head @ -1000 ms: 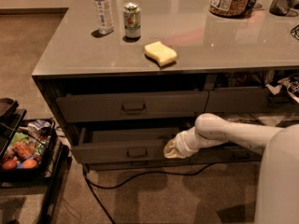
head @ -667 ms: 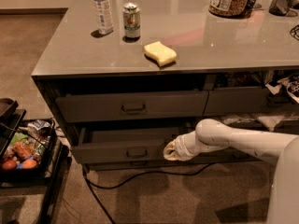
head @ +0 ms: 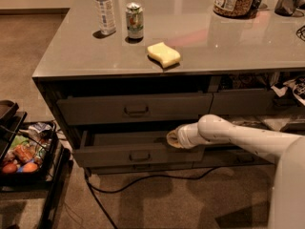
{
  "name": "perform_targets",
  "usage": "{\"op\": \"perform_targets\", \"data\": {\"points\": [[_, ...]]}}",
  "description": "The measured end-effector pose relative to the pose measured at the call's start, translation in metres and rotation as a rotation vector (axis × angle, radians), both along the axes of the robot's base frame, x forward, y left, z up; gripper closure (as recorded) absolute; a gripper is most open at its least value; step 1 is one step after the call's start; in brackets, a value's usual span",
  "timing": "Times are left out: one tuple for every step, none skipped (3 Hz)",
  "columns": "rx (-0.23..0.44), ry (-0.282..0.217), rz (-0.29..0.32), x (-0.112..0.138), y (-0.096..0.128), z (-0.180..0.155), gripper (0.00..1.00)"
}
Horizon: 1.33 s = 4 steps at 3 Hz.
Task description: Open middle drawer
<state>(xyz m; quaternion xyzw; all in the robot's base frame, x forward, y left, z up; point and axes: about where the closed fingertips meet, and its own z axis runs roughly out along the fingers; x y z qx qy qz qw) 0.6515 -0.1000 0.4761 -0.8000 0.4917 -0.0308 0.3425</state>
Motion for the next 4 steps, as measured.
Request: {"op": "perform_targets", "data": {"points": [[-0.019,-0.027,-0.012,0.025,-0.009,-0.003,1.00],[-0.024,-0.002,-0.040,0.034,-0.018,-0.024,1.00],[-0.039,0.027,-0.051,0.036,-0.022,-0.044,1.00],[-0.042,0.048,-0.053,0.034,-0.023,-0.051,1.00]]}}
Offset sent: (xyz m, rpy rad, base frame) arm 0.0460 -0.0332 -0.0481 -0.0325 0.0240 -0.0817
